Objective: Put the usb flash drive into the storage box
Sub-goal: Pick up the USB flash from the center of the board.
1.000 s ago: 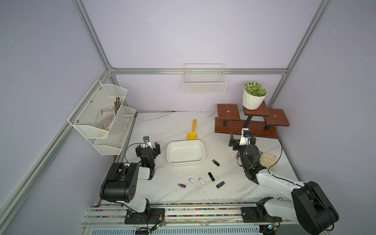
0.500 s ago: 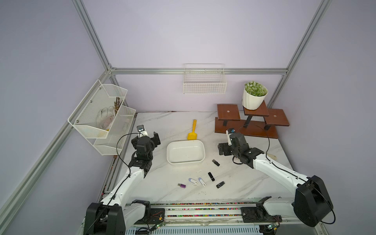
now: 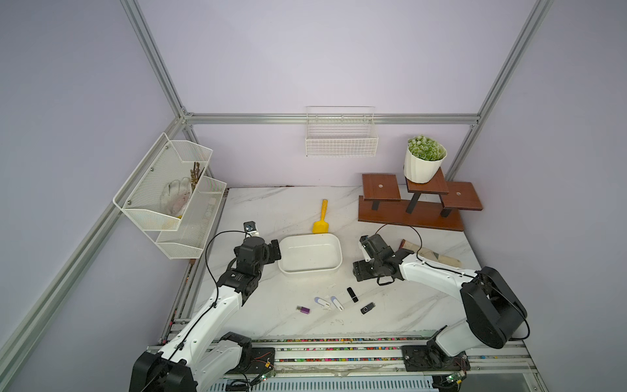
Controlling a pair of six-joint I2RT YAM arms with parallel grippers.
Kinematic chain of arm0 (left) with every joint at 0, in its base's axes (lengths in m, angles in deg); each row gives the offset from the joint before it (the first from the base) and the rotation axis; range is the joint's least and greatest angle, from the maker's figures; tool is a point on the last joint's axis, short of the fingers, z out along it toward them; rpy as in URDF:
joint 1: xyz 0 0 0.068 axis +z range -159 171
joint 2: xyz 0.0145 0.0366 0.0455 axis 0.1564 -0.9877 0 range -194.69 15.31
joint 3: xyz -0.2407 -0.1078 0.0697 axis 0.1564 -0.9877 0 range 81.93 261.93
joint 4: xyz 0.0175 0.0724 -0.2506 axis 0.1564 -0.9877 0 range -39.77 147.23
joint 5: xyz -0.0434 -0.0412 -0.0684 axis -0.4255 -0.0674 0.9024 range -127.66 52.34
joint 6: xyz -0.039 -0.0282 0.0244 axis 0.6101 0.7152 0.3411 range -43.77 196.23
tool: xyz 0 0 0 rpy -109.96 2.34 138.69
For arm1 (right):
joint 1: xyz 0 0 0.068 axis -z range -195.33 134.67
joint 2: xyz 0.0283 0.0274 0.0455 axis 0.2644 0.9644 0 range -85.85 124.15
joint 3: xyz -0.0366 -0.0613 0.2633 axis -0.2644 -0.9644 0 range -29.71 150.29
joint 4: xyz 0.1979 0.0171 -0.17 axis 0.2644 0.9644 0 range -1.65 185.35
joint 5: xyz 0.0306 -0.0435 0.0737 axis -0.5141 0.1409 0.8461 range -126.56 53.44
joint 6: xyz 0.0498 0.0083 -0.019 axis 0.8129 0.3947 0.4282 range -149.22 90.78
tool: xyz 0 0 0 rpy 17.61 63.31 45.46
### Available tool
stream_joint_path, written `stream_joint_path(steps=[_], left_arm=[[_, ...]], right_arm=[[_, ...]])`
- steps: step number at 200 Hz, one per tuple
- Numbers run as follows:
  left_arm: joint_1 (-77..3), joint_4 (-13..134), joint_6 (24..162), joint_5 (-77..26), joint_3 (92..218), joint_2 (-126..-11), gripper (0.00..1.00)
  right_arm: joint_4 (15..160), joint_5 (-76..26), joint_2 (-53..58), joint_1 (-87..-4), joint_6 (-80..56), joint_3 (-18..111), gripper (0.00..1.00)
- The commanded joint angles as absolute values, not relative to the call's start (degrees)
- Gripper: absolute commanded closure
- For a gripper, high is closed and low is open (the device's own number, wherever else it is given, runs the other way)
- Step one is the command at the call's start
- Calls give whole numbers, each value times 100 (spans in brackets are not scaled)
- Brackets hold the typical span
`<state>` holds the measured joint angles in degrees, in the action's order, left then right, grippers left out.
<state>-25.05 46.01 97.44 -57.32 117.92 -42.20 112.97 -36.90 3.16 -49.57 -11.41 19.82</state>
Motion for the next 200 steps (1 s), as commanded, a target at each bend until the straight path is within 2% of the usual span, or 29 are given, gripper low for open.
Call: stream_joint_path(steps=[1, 127, 131, 200], left_arm=[[-2658, 4494, 9921, -5706, 11806, -4155, 0], [-2886, 4331, 9987, -5933, 11814, -4208, 0], [-2886, 4322, 9993, -5936, 11814, -4200, 0], [-2922, 4230, 10010, -5935, 11827, -4138, 0]], right_arm=[[11613, -3762, 617, -5052, -1093, 2150, 29], [11802, -4027, 1395, -5119, -1507, 2861, 33], [11836, -4039, 1410, -5119, -1507, 2884, 38], [12030, -4011, 1478, -5119, -1543, 2913, 49]])
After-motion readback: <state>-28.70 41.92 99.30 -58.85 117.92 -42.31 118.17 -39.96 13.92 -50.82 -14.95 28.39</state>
